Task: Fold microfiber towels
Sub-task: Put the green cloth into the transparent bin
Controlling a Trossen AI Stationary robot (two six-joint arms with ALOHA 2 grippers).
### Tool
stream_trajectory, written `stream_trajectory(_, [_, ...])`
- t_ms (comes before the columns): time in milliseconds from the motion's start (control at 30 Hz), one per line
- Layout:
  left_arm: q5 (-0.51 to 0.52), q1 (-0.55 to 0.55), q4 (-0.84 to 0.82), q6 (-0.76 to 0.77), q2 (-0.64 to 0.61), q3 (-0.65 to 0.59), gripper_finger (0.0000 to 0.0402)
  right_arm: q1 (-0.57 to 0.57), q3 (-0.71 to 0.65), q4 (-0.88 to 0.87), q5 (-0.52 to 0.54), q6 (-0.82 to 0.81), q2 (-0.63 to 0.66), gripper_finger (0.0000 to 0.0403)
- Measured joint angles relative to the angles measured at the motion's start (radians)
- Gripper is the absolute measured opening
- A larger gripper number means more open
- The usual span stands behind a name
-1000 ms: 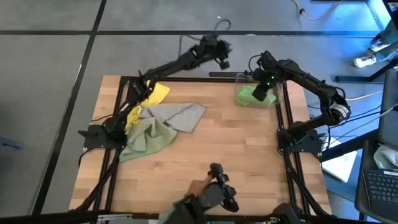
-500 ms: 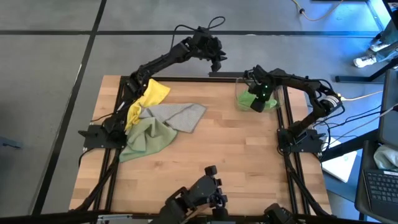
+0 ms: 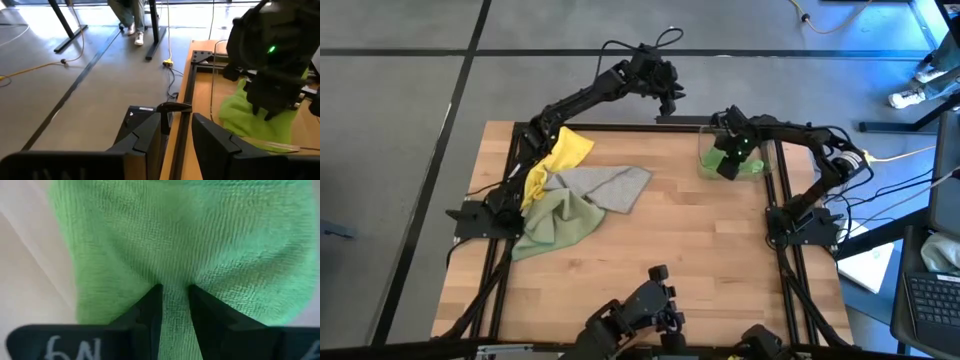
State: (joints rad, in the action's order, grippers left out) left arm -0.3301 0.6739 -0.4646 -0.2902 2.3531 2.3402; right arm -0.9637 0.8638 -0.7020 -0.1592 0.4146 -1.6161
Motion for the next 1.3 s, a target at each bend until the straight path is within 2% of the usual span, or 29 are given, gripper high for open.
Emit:
stream_trajectory(100, [0.022, 0.0, 0.0, -0.009, 0.0, 0.0, 0.0105, 0.0, -0.012, 0.01, -0.013, 0.037, -0.032, 0.0096])
stream_trajectory(233, [0.029, 0.005, 0.001, -0.009, 0.0, 0.0, 0.0105, 0.0, -0.004, -0.002, 0.021, 0.035, -0.058, 0.0082])
stream_trajectory(500, [0.031, 0.009, 0.013, -0.008, 0.0, -0.035, 0.0105, 0.009, 0.052, -0.017, 0.051, 0.006, -0.008, 0.0038])
stream_trajectory(667, [0.031, 0.009, 0.011, -0.007, 0.0, -0.06, 0.0105, 0.026, 0.053, -0.021, 0.001, -0.019, -0.009, 0.0034])
stream_trajectory(800, [0.031, 0.013, 0.013, -0.008, 0.0, -0.063, 0.0105, 0.048, 0.053, 0.022, 0.013, -0.024, -0.03, 0.0033])
stream_trajectory(867, [0.031, 0.016, 0.021, -0.008, 0.0, -0.063, 0.0105, 0.066, 0.055, 0.084, 0.062, -0.027, -0.044, 0.0033])
stream_trajectory(933, [0.031, 0.02, 0.024, -0.007, 0.0, -0.063, 0.0105, 0.086, 0.059, 0.131, 0.153, -0.028, -0.049, 0.0033])
stream_trajectory(1000, [0.031, 0.024, 0.024, -0.004, 0.0, -0.063, 0.0105, 0.107, 0.062, 0.153, 0.259, -0.025, -0.044, 0.0033])
stream_trajectory(1100, [0.031, 0.027, 0.023, 0.0, 0.0, -0.063, 0.0105, 0.125, 0.106, 0.145, 0.363, -0.028, -0.05, 0.0033])
stream_trajectory(1300, [0.031, 0.027, 0.023, 0.0, 0.0, -0.063, 0.0105, 0.15, 0.196, 0.066, 0.43, -0.02, -0.027, 0.0033])
